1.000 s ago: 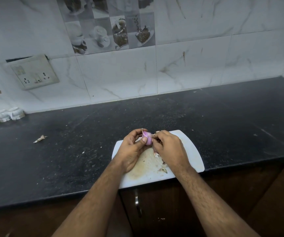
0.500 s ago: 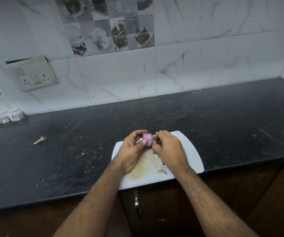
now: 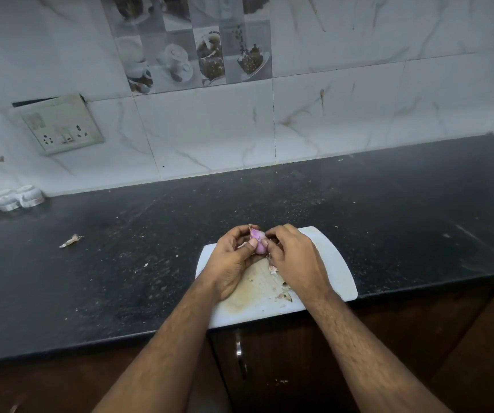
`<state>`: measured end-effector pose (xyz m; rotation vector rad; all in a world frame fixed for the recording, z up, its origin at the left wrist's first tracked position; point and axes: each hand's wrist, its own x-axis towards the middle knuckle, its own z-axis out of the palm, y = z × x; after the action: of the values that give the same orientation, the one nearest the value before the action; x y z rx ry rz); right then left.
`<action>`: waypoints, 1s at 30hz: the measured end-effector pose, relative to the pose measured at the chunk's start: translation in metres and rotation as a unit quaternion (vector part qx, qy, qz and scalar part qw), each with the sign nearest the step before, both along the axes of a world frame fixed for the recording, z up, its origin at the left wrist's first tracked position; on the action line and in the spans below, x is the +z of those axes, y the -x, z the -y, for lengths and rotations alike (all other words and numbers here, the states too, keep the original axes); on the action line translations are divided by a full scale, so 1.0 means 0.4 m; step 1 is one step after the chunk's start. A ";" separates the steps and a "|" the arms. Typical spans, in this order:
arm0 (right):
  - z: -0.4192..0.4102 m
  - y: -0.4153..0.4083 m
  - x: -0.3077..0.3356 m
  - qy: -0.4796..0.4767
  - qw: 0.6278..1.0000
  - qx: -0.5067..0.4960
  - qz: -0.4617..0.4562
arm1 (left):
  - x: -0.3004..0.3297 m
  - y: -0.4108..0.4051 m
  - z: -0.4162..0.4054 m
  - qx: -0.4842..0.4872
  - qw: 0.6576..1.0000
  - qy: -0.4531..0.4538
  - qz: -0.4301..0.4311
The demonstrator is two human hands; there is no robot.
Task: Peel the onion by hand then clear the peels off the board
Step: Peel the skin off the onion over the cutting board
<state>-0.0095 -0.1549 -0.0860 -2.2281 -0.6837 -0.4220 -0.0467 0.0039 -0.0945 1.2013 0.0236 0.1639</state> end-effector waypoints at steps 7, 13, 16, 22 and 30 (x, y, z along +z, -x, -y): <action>0.003 -0.010 -0.007 -0.026 1.000 0.004 0.004 | 0.004 0.003 0.004 0.002 1.000 -0.004 0.011; 0.005 -0.013 -0.010 -0.042 0.999 0.017 0.002 | -0.002 -0.002 0.000 -0.001 1.000 -0.001 0.009; 0.005 -0.012 -0.009 -0.040 0.999 0.021 0.002 | -0.002 -0.003 -0.001 -0.004 1.000 0.003 0.005; 0.005 -0.010 0.000 -0.032 0.999 0.006 -0.019 | 0.001 -0.001 0.001 -0.004 1.000 -0.002 0.003; 0.002 -0.007 -0.001 -0.036 0.999 -0.014 -0.023 | 0.002 -0.003 0.003 0.007 1.000 0.004 -0.005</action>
<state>-0.0067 -0.1557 -0.0862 -2.1742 -0.6036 -0.4013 -0.0457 0.0028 -0.0936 1.1935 0.0414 0.1710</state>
